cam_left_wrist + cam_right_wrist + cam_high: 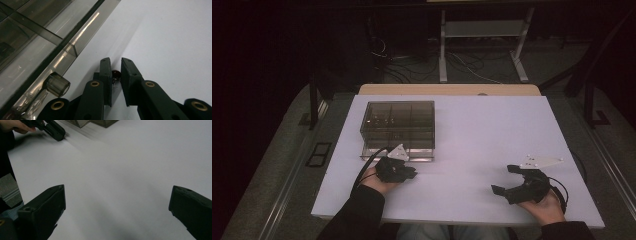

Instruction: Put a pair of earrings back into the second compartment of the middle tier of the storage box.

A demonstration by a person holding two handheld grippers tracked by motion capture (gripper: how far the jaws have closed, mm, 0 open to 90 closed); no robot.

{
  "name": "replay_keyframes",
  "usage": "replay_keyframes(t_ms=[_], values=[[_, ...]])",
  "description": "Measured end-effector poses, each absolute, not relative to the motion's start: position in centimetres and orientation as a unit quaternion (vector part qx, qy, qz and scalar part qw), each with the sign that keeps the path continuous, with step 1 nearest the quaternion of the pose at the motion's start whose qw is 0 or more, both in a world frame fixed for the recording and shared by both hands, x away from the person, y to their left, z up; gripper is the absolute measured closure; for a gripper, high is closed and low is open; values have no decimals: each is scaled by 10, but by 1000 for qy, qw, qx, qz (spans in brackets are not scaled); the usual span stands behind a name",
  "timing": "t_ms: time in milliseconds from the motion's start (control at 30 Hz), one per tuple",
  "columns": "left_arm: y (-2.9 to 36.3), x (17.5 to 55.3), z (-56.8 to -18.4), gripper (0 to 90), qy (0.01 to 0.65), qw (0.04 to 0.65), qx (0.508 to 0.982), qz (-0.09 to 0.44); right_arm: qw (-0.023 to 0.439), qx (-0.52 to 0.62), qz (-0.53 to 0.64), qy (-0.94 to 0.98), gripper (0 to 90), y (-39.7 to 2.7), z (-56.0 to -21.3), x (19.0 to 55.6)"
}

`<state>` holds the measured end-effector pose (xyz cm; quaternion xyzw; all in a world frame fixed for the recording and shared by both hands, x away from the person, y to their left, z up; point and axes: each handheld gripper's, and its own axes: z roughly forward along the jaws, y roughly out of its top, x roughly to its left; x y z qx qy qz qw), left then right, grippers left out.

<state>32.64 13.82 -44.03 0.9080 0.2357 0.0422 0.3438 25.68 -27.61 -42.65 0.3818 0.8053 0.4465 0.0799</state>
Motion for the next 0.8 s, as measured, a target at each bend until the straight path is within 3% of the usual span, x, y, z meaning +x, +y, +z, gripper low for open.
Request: replay_keyframes(t_ms=[800], values=[[146, 321, -399, 782, 215, 358, 909, 8, 80, 383, 447, 805, 5, -277, -427, 257]])
